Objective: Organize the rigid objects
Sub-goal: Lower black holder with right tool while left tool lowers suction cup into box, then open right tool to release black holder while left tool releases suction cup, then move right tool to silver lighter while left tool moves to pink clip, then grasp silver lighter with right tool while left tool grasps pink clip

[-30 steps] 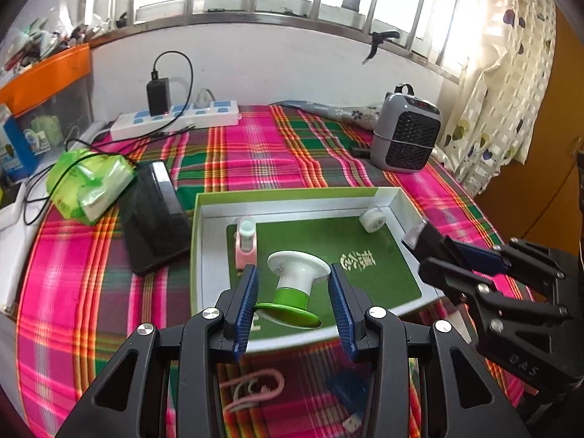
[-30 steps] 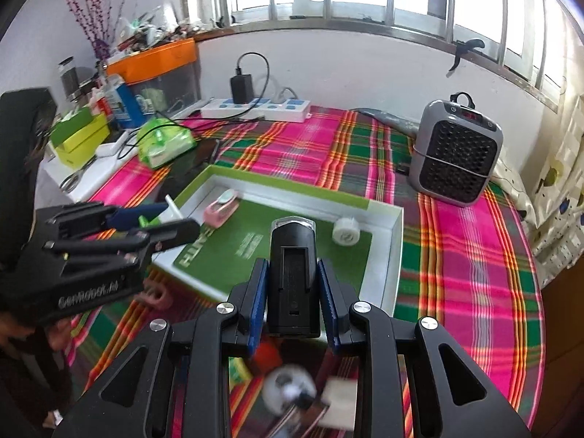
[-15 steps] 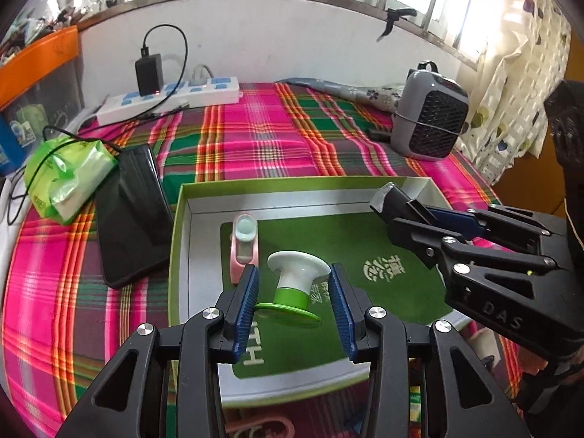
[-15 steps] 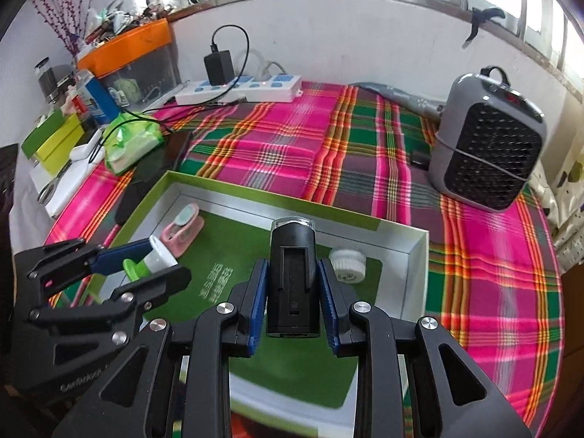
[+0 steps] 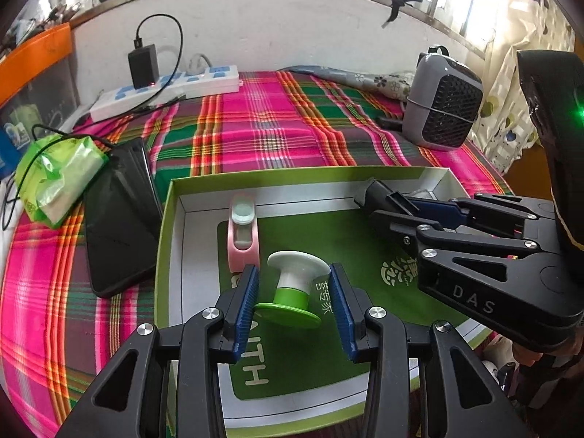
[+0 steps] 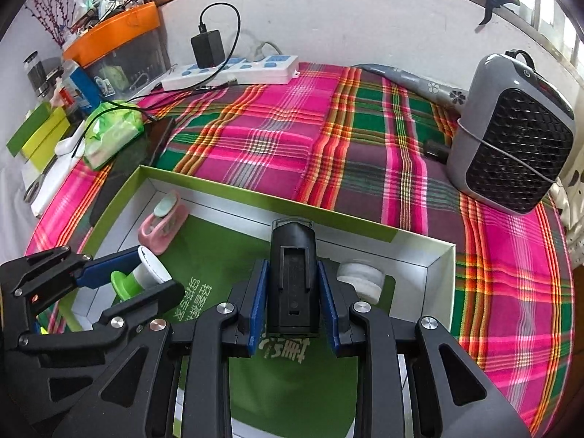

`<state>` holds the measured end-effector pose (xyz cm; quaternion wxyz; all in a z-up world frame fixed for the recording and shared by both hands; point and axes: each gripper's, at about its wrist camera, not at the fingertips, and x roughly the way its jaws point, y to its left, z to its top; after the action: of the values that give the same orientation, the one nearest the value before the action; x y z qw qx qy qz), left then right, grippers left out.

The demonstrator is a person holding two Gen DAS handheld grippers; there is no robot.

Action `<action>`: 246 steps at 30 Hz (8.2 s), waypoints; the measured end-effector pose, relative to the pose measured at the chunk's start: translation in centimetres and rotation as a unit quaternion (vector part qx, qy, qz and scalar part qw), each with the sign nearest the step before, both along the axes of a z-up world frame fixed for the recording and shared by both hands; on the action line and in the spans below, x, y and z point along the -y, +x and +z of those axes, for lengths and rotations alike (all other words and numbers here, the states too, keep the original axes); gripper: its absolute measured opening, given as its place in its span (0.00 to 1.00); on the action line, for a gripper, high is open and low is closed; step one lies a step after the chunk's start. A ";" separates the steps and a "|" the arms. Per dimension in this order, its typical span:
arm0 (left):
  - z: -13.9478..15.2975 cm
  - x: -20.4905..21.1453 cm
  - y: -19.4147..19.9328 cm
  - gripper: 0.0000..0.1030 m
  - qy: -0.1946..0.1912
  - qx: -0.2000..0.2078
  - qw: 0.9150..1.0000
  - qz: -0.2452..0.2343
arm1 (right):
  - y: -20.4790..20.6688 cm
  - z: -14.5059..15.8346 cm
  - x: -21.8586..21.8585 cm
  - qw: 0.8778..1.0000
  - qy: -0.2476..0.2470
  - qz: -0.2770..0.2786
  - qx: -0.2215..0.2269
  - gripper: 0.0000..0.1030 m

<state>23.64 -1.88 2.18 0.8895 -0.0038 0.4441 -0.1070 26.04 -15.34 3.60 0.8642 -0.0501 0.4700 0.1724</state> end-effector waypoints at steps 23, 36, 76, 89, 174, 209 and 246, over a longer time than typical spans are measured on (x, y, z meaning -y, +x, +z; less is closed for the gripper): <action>-0.4 0.4 0.7 0.37 0.008 -0.008 1.000 -0.004 | 0.2 -0.7 -0.1 1.000 0.006 0.000 -0.008 0.28; -0.4 0.4 0.7 0.38 0.005 -0.010 1.000 -0.006 | 0.3 -0.5 -0.1 1.000 0.005 -0.009 -0.008 0.28; 4.0 -1.5 -8.0 0.38 -0.018 0.045 0.999 0.009 | -8.2 4.3 2.2 0.996 0.058 -0.042 0.049 0.37; 3.3 -4.2 -12.3 0.38 -0.040 0.049 0.997 0.044 | -12.9 4.2 4.3 0.993 0.063 -0.081 0.065 0.37; -0.1 -4.0 -12.7 0.38 -0.076 -0.005 0.995 -0.057 | -20.8 -0.3 4.1 0.991 0.013 -0.124 0.052 0.23; -0.8 -2.4 -10.4 0.38 0.005 0.003 1.000 -0.031 | -21.6 -0.8 4.1 0.993 0.011 -0.104 0.050 0.23; -0.8 -2.7 -10.4 0.22 0.024 0.012 1.000 -0.008 | -21.8 -0.8 4.5 0.994 0.020 -0.097 0.052 0.23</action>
<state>13.29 0.81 1.37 0.8936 0.0221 0.4362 -0.1038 4.26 -19.81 2.82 0.9008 0.0044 0.4237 0.0947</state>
